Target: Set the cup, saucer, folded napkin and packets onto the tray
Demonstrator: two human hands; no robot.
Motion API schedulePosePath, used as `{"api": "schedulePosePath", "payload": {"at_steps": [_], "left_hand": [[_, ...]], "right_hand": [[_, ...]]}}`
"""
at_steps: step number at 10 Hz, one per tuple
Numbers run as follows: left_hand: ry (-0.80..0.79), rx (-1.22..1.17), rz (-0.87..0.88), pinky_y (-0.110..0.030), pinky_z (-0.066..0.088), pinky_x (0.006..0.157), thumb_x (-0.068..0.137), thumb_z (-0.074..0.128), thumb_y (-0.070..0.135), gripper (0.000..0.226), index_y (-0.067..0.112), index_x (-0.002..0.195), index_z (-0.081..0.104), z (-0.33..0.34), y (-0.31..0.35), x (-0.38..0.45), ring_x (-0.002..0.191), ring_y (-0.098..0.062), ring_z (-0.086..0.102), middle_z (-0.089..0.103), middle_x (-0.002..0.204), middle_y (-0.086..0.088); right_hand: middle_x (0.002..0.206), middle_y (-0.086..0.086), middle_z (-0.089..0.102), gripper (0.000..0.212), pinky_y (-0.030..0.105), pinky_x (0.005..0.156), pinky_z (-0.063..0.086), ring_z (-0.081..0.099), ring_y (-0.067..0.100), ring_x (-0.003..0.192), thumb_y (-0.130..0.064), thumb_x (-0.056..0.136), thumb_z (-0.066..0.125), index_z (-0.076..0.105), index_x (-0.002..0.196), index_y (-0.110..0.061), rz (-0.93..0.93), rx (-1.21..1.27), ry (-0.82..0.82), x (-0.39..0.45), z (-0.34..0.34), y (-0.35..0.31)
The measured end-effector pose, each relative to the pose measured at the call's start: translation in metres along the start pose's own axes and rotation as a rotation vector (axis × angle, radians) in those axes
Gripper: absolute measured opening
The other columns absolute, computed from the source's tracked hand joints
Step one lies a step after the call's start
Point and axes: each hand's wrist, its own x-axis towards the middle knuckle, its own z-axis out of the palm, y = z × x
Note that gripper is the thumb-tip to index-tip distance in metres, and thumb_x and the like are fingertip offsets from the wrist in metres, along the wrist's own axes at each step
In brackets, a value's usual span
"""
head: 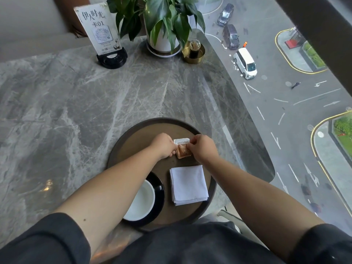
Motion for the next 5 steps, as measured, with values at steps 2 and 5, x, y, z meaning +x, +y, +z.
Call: {"api": "schedulePosePath", "payload": {"at_steps": [2,5], "left_hand": [[0.029,0.198,0.019,-0.035,0.052,0.066,0.087,0.059,0.021,0.023,0.006,0.072,0.068,-0.001,0.006,-0.003,0.061,-0.024,0.06,0.072,0.071,-0.009],[0.116,0.296,0.125,-0.03,0.045,0.059,0.091,0.055,0.034,0.029,0.014,0.073,0.064,-0.014,-0.009,-0.017,0.069,-0.021,0.062,0.068,0.073,0.0]], "right_hand": [[0.079,-0.002,0.06,0.008,0.028,0.059,0.043,0.056,0.017,0.073,-0.026,0.085,0.063,0.061,0.085,-0.019,-0.009,-0.053,0.019,-0.001,0.002,0.0],[0.072,-0.002,0.062,0.014,0.031,0.055,0.046,0.059,0.018,0.066,-0.03,0.088,0.058,0.062,0.085,-0.018,-0.067,-0.034,0.098,-0.016,-0.014,0.0]]}}
